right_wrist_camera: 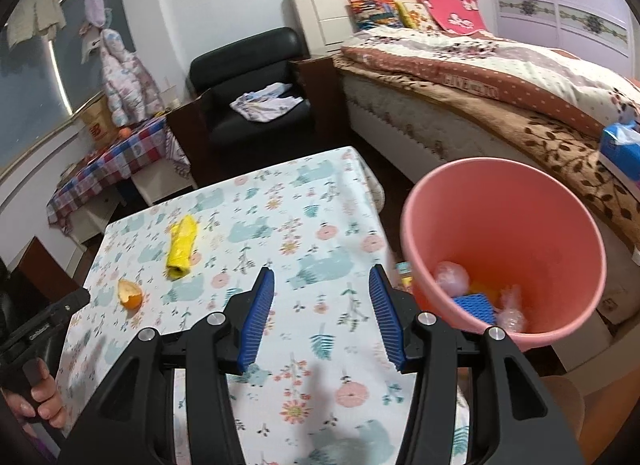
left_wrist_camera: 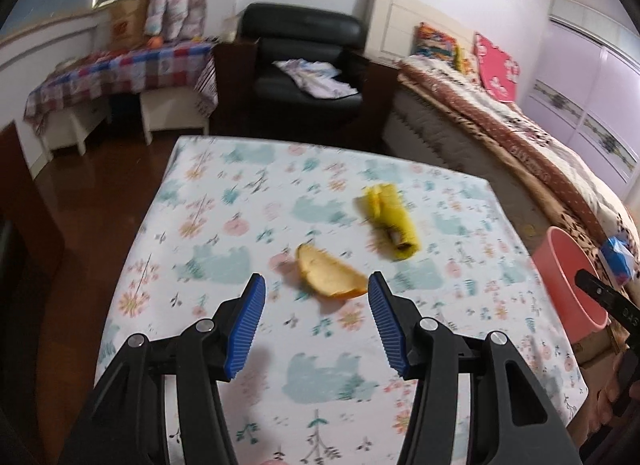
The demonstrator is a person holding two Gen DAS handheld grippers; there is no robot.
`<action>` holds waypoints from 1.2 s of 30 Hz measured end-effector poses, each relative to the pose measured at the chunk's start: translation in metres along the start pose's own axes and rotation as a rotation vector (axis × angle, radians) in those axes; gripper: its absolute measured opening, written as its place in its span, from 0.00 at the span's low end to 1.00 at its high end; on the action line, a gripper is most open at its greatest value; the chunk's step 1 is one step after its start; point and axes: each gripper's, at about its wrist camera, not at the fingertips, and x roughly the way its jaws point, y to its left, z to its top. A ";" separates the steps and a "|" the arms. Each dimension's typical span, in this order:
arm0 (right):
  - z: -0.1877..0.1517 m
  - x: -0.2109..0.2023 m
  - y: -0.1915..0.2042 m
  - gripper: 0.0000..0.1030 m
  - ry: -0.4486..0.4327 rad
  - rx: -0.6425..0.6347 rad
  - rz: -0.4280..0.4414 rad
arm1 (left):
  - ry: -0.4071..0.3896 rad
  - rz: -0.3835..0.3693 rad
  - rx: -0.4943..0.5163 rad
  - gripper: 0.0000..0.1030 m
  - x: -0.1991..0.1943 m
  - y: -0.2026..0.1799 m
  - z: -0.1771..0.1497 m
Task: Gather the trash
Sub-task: 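Move both open grippers back over the table toward the remaining trash, then grasp the orange peel with the left gripper while the right grasps the yellow bag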
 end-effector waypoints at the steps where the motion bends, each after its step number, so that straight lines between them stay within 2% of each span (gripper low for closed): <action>1: -0.001 0.001 0.002 0.49 0.003 -0.005 0.005 | 0.007 -0.001 -0.008 0.51 0.001 0.001 -0.001; 6: -0.002 0.007 0.013 0.49 0.019 -0.031 0.024 | 0.038 -0.030 -0.029 0.51 0.015 -0.008 -0.002; 11: -0.003 0.013 0.021 0.49 0.033 -0.057 0.038 | 0.079 -0.017 -0.049 0.51 0.037 -0.020 0.001; 17: -0.003 0.024 0.032 0.49 0.050 -0.084 0.052 | 0.045 0.023 -0.105 0.50 0.052 -0.002 0.015; 22: 0.000 0.038 0.044 0.49 0.073 -0.104 0.078 | 0.083 0.018 -0.094 0.49 0.071 0.004 0.020; 25: 0.002 0.046 0.053 0.49 0.083 -0.122 0.095 | 0.093 -0.001 -0.080 0.37 0.078 -0.001 0.018; 27: 0.005 0.052 0.061 0.49 0.089 -0.136 0.108 | 0.102 -0.016 -0.053 0.21 0.083 -0.007 0.016; 28: 0.006 0.055 0.065 0.49 0.092 -0.142 0.116 | 0.104 -0.020 -0.045 0.18 0.083 -0.009 0.015; 29: 0.006 0.058 0.069 0.49 0.096 -0.147 0.123 | 0.106 -0.025 -0.038 0.10 0.084 -0.010 0.014; 36: 0.013 0.084 0.099 0.49 0.147 -0.164 0.199 | 0.088 -0.048 -0.051 0.06 0.075 -0.003 0.015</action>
